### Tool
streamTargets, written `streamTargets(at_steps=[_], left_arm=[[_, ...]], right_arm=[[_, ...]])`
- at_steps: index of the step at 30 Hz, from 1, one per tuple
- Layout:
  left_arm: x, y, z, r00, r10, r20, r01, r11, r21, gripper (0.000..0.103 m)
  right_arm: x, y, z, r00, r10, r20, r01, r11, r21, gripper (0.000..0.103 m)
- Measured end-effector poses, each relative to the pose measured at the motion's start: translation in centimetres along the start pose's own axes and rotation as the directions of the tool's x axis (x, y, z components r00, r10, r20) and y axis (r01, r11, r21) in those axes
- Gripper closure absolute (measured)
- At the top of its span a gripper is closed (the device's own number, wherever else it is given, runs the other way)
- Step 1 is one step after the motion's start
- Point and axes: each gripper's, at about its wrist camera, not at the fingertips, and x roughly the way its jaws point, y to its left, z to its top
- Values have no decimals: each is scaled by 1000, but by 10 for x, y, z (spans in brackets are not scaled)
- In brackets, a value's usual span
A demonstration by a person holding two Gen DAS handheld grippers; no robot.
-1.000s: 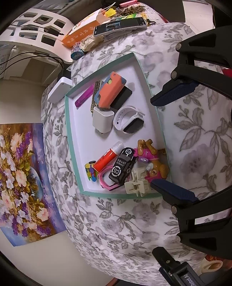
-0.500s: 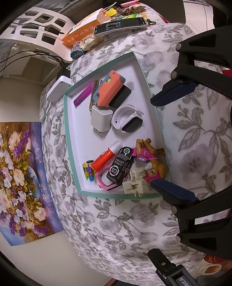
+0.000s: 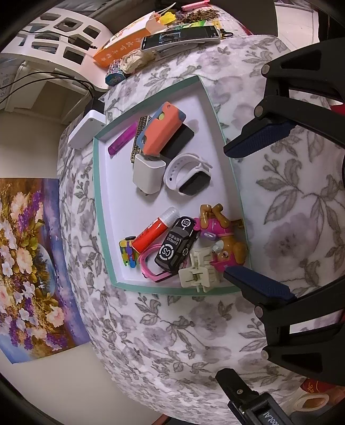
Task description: Organize rigid objects
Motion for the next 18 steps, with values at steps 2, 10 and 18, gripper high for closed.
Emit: streamTargets(at_steps=[2,10,18], left_arm=[[1,-1,0,1000,9,-2,-9,1000,7,0],[2,-2,-1,1000,29,-5,-29,999,22,0],[3,-2,-1,999,41,-6,-41,999,25,0]], right_arm=[[1,0,0,1000,2,-4,-2,1000,0,19],[-1,2,0,1000,14,-4,-14,1000,-5,19],[-6,2,0,1000,16,0,-16,1000,3,19]])
